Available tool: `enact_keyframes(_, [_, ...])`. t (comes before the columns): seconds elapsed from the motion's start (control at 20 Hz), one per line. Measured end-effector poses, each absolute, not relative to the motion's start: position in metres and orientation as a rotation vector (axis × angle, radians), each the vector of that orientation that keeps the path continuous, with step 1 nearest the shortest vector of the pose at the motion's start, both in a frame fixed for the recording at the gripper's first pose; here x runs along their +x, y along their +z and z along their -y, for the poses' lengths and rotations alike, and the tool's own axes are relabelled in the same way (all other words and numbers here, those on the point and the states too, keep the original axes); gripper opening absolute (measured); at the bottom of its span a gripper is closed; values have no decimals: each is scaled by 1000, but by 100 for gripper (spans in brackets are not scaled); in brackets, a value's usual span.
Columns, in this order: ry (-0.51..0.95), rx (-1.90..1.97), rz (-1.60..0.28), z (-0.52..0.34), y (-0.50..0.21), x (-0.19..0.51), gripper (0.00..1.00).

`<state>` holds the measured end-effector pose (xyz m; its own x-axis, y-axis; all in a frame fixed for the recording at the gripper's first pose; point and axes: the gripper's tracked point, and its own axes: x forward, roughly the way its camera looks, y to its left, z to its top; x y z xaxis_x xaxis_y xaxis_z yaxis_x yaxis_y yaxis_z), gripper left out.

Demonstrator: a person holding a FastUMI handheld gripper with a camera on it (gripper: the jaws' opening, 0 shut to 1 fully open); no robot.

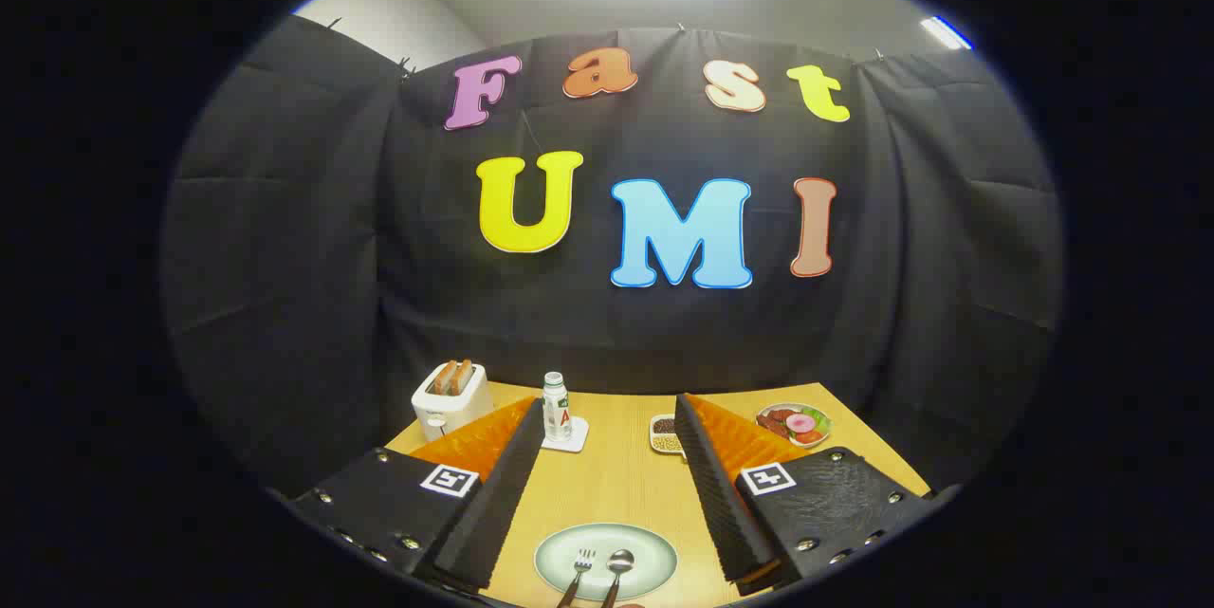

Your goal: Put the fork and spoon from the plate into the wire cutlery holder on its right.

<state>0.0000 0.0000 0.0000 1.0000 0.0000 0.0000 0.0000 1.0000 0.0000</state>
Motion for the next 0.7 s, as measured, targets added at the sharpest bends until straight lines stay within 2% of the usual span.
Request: enact_keyframes(0.7, [22,22,-14,-12,-1,1,85])
